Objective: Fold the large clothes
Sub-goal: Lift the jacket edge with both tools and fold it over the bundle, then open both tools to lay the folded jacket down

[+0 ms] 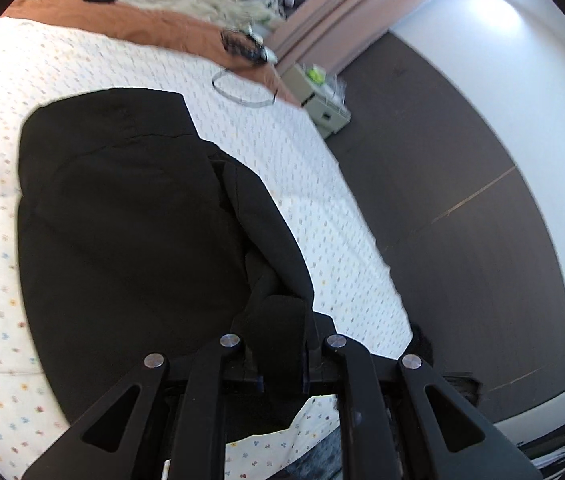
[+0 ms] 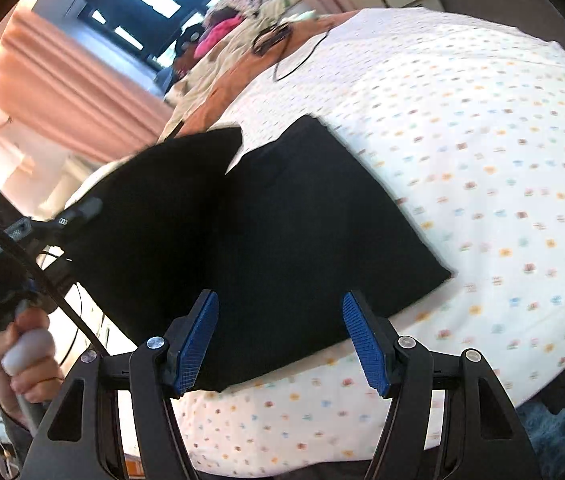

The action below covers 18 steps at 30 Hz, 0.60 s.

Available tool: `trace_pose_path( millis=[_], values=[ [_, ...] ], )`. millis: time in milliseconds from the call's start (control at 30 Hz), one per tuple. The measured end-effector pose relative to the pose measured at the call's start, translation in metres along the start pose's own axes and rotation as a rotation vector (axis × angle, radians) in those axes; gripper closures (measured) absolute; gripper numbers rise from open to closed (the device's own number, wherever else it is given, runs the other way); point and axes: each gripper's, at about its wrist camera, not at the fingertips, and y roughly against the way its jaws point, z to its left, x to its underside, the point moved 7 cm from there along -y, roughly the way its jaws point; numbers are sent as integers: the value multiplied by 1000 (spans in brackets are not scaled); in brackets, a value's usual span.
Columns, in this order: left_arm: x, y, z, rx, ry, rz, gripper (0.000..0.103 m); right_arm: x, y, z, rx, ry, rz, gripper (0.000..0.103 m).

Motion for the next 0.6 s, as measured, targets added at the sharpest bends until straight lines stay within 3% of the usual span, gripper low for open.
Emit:
trace_pose_path(
  millis=[267, 500, 600],
  values=[
    [17, -61, -23, -6, -64, 122, 90, 3, 36, -34, 23, -101, -18, 40],
    [31, -86, -43, -30, -117, 184, 89, 3, 67, -46, 38, -143, -28, 40],
    [31, -87, -40, -19, -81, 223, 81, 0, 67, -50, 36, -159, -25, 33]
  ],
)
